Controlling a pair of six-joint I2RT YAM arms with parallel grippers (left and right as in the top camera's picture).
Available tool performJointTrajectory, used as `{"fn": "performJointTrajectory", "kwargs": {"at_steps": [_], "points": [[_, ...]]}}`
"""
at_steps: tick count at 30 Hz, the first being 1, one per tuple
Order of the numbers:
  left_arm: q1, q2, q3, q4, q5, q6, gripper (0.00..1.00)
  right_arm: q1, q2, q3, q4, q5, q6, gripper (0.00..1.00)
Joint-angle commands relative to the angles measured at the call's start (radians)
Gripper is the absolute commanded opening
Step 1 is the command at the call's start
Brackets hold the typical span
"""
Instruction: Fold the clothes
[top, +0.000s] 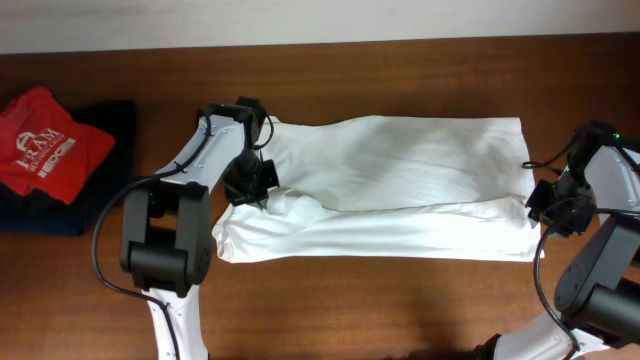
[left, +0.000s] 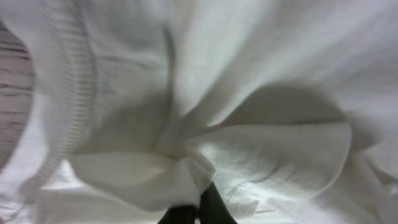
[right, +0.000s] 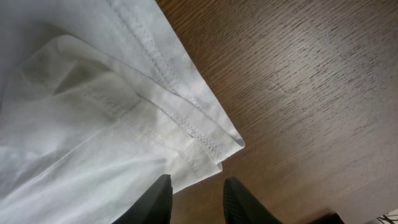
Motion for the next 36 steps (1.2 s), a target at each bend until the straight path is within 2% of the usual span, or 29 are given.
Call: {"fn": "performJointTrajectory", "kwargs": {"at_steps": [1,4,10,13,14,15,16,20,22,25,28,31,34,36], "points": [[-0.001,-0.031,0.035,-0.027,0.115,0.078,0.0,-0.006,-0.004,0.02,-0.003,0.016,0.008,0.32],[0.011,-0.043,0.17,-0.058,0.115,0.137,0.01,-0.006,-0.004,0.02,-0.003,0.016,0.008,0.32],[0.0,-0.043,0.176,0.066,0.14,0.331,0.0,-0.006,-0.004,0.02,-0.003,0.016,0.008,0.32],[-0.001,-0.043,0.172,0.138,0.086,0.342,0.01,-0.006,-0.004,0.02,0.0,0.016,0.009,0.33],[-0.001,-0.043,0.172,0.157,0.069,0.342,0.1,-0.006,-0.004,0.02,0.0,0.016,0.008,0.32],[-0.001,-0.043,0.172,0.177,0.054,0.342,0.54,-0.006,-0.004,0.02,-0.001,0.016,0.008,0.33],[-0.001,-0.043,0.172,0.181,0.055,0.342,0.63,-0.006,-0.004,0.02,-0.001,0.016,0.008,0.33],[0.002,-0.043,0.172,0.177,0.062,0.334,0.63,-0.006,-0.004,0.02,0.0,0.016,0.008,0.33],[0.013,-0.043,0.19,0.243,0.058,0.335,0.65,-0.006,-0.004,0.02,0.0,0.016,0.008,0.34],[0.051,-0.043,0.23,0.431,0.042,0.335,0.76,-0.006,-0.004,0.02,0.003,0.016,0.008,0.37],[0.077,-0.019,0.23,0.609,-0.079,0.349,0.78,-0.006,-0.004,0.02,0.003,0.016,0.008,0.38],[0.077,0.048,0.23,0.753,-0.077,0.379,0.78,-0.006,-0.004,0.02,0.003,0.016,0.008,0.38],[0.073,0.126,0.23,0.773,-0.066,0.379,0.77,-0.006,-0.004,0.02,-0.004,0.011,0.008,0.38],[0.071,0.184,0.23,0.771,0.008,0.378,0.77,-0.006,-0.004,0.02,-0.007,0.007,0.005,0.39]]}}
